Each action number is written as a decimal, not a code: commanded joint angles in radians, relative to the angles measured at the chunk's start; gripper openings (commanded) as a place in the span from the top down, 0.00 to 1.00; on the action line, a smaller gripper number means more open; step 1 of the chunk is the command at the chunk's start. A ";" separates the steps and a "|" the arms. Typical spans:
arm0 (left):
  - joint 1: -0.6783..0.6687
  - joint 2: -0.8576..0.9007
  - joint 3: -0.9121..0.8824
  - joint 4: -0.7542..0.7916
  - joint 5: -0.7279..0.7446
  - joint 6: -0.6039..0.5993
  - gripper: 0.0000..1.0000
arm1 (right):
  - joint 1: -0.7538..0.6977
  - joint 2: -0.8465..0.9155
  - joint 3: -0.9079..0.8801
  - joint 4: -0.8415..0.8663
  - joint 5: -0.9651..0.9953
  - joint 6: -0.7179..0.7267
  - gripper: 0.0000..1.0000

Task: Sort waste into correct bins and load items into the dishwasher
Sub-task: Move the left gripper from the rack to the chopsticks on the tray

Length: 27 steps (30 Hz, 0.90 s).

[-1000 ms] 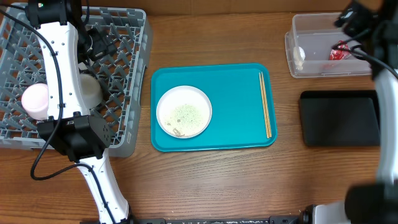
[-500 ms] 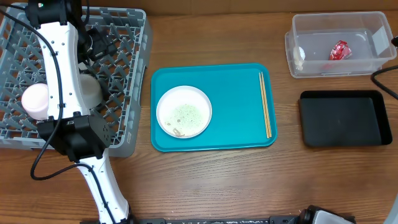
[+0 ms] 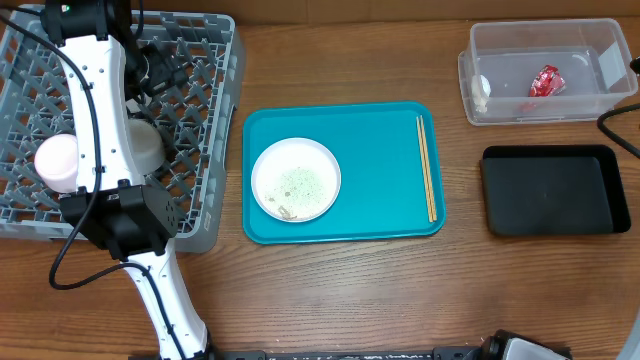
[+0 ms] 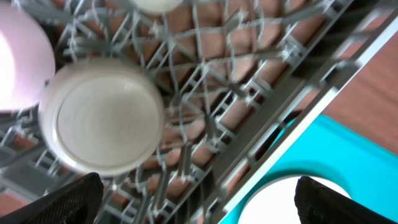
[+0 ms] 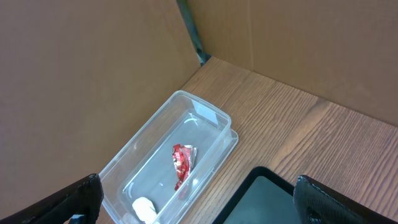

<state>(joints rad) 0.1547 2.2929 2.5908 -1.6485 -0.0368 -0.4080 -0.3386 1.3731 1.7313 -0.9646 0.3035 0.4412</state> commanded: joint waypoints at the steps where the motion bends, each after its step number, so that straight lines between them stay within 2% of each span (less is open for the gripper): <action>1: -0.020 -0.013 0.014 0.018 0.062 0.001 0.00 | 0.001 -0.002 -0.003 0.004 0.017 0.005 0.00; 3: -0.019 -0.013 0.014 -0.027 0.177 -0.019 0.00 | 0.001 -0.002 -0.003 0.004 0.017 0.005 0.00; 4: -0.020 -0.012 0.011 -0.042 0.283 -0.009 0.00 | 0.001 -0.002 -0.003 0.004 0.017 0.005 0.00; 8: -0.053 -0.013 -0.044 -0.042 0.853 0.415 0.00 | 0.001 -0.002 -0.003 0.004 0.017 0.005 0.01; 10: -0.083 -0.013 -0.077 -0.042 0.947 0.451 0.00 | 0.001 -0.002 -0.003 0.004 0.017 0.005 0.00; 13: -0.156 -0.013 -0.131 -0.042 0.933 0.416 0.00 | 0.001 -0.002 -0.003 0.004 0.017 0.005 0.00; 17: -0.284 -0.013 -0.181 -0.042 0.811 0.414 0.00 | 0.001 -0.002 -0.003 0.004 0.017 0.005 0.00; 23: -0.519 -0.013 -0.188 -0.042 0.641 0.341 0.00 | 0.001 -0.002 -0.003 0.004 0.017 0.005 0.00; 27: -0.651 -0.013 -0.188 -0.027 0.413 0.303 0.00 | 0.001 -0.002 -0.003 0.004 0.017 0.005 0.00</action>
<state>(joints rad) -0.4393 2.2929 2.4077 -1.6814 0.5655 -0.0719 -0.3386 1.3731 1.7313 -0.9646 0.3035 0.4412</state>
